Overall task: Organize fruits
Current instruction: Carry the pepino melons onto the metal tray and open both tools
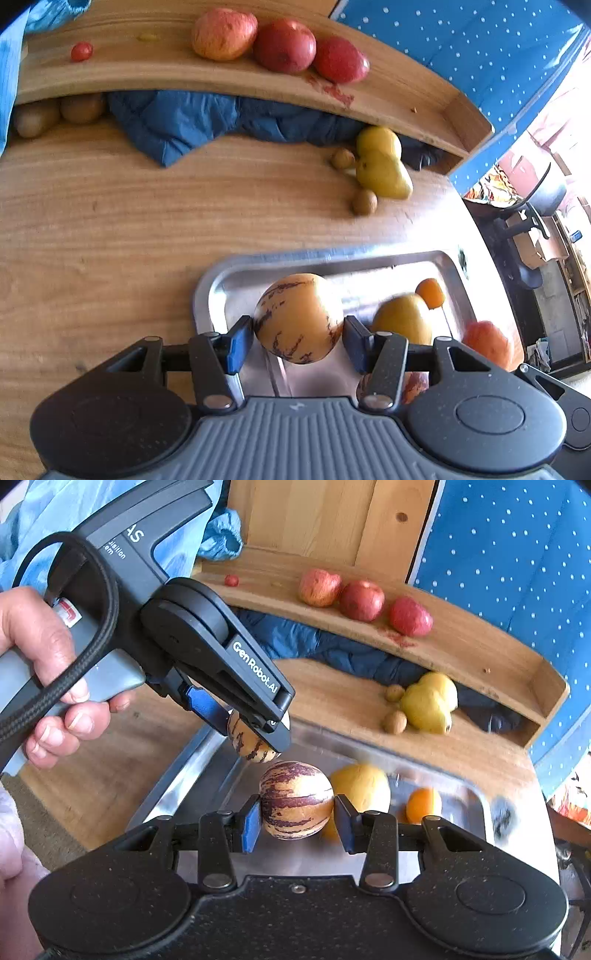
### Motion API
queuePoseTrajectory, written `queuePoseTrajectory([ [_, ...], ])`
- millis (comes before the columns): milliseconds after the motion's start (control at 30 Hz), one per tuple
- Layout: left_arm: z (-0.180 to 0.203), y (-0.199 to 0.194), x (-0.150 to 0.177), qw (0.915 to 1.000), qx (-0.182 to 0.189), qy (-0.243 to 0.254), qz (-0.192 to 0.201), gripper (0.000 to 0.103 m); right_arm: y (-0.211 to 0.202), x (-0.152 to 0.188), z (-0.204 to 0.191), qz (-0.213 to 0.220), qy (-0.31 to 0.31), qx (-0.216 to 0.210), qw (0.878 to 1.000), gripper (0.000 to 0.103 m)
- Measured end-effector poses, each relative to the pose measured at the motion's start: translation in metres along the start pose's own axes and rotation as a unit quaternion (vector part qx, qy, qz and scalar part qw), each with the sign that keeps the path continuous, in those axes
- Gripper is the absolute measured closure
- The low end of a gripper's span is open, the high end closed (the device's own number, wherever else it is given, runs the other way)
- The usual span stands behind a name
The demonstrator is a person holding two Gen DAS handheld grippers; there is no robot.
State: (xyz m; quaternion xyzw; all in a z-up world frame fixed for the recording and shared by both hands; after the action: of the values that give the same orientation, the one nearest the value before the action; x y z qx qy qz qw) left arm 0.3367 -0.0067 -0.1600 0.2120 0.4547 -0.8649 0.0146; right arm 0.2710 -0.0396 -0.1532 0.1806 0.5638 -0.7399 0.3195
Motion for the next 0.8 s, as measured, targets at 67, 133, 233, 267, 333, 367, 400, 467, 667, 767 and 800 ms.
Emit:
queuePoseTrajectory([
  [67,0.003,0.0,0.008,1.0,0.001,-0.002,-0.003,0.046,-0.004,0.008,-0.001,-0.008,0.003,0.0,1.0,0.059],
  [133,0.006,0.0,0.016,1.0,0.002,-0.003,-0.007,0.046,-0.007,0.017,0.0,-0.019,0.008,0.0,1.0,0.059],
  [233,0.011,0.0,0.028,0.9999,0.004,-0.002,-0.012,0.046,-0.009,0.027,-0.001,-0.03,0.011,0.001,0.999,0.059],
  [267,0.012,0.0,0.032,0.9999,0.003,-0.001,-0.015,0.046,-0.009,0.03,-0.002,-0.033,0.01,0.001,0.999,0.059],
  [333,0.015,-0.001,0.036,0.9998,-0.003,0.006,-0.016,0.046,-0.009,0.036,-0.002,-0.039,0.01,0.001,0.999,0.059],
  [367,0.016,-0.001,0.039,0.9997,-0.009,0.011,-0.019,0.046,-0.008,0.039,-0.002,-0.045,0.011,0.001,0.999,0.059],
  [400,0.018,-0.001,0.041,0.9995,-0.015,0.015,-0.022,0.046,-0.008,0.041,-0.002,-0.045,0.015,0.001,0.999,0.059],
  [467,0.021,-0.002,0.047,0.9991,-0.023,0.021,-0.029,0.046,-0.009,0.043,-0.001,-0.046,0.021,-0.001,0.999,0.059],
  [667,0.027,-0.01,0.053,0.999,-0.029,0.025,-0.022,0.035,-0.016,0.045,0.003,-0.04,0.03,0.006,0.999,0.057],
  [767,0.029,-0.017,0.054,0.9992,-0.029,0.023,-0.015,0.028,-0.021,0.046,0.004,-0.036,0.039,0.006,0.999,0.049],
  [800,0.029,-0.019,0.056,0.9992,-0.03,0.021,-0.014,0.027,-0.022,0.047,0.005,-0.036,0.041,0.005,0.999,0.047],
])
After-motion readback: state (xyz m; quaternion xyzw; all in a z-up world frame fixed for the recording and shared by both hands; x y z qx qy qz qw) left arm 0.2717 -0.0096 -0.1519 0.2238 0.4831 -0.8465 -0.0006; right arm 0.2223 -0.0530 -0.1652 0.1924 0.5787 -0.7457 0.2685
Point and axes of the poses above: each gripper's, at about its wrist camera, not at the fingertips, and y roughly the way its jaws point, z to its right, x to its underside, the point moved 10 cm from there along y, roughly the way its jaws point, and after that the axes turned 8 degrees about x, right-handed, at the moved point
